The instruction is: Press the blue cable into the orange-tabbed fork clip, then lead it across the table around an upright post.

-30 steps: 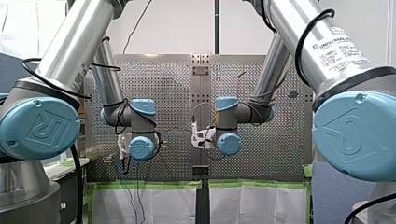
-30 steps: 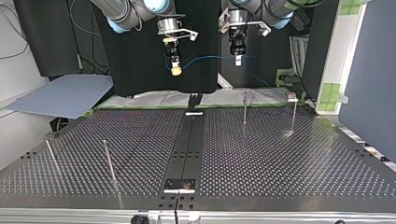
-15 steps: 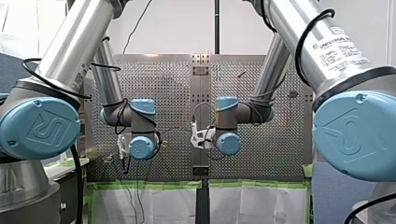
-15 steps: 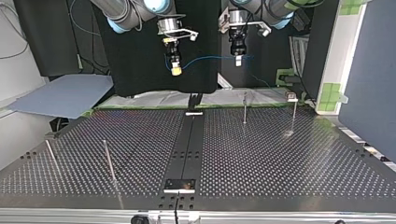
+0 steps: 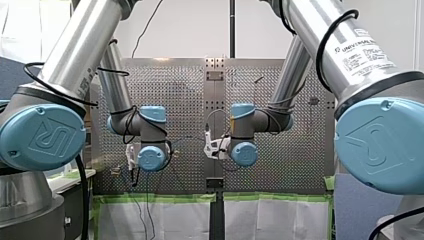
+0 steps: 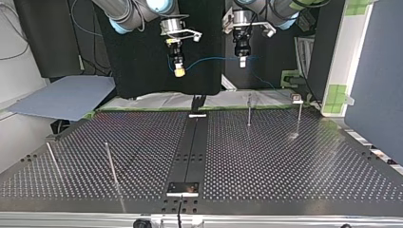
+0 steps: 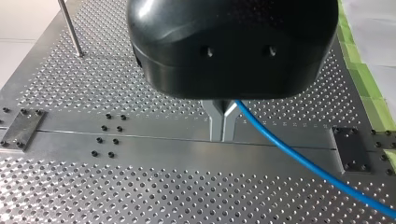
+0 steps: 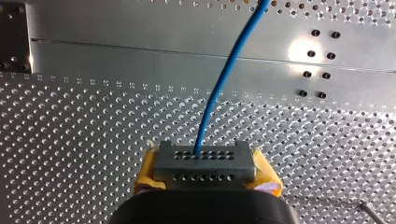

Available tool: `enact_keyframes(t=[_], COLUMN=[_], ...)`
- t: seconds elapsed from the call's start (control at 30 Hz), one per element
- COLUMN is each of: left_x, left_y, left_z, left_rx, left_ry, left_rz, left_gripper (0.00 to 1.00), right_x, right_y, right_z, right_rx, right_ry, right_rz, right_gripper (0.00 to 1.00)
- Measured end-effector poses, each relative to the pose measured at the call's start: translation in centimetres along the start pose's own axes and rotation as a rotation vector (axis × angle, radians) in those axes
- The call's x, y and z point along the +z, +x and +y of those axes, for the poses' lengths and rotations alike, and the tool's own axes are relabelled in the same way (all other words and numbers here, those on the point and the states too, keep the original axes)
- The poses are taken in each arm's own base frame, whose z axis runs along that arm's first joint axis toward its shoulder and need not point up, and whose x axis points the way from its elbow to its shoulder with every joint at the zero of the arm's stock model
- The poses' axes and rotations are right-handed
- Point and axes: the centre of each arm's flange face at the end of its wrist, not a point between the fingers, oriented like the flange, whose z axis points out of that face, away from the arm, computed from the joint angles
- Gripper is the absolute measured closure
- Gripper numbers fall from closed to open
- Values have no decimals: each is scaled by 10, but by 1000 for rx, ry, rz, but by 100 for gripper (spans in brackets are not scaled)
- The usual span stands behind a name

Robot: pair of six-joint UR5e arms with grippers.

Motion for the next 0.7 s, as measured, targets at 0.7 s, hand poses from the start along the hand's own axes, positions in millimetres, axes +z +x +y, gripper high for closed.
enact_keyframes(t=[0.7], left_x=[-3], left_y=[37], left_z=[19], left_rx=[69], left_ry=[-34], left_rz=[109], left_gripper=[100], right_x=[-29], right_y=[-56], right_z=[-28], right_rx=[-80], right_ry=[62], right_rz=[-178], right_gripper=[100])
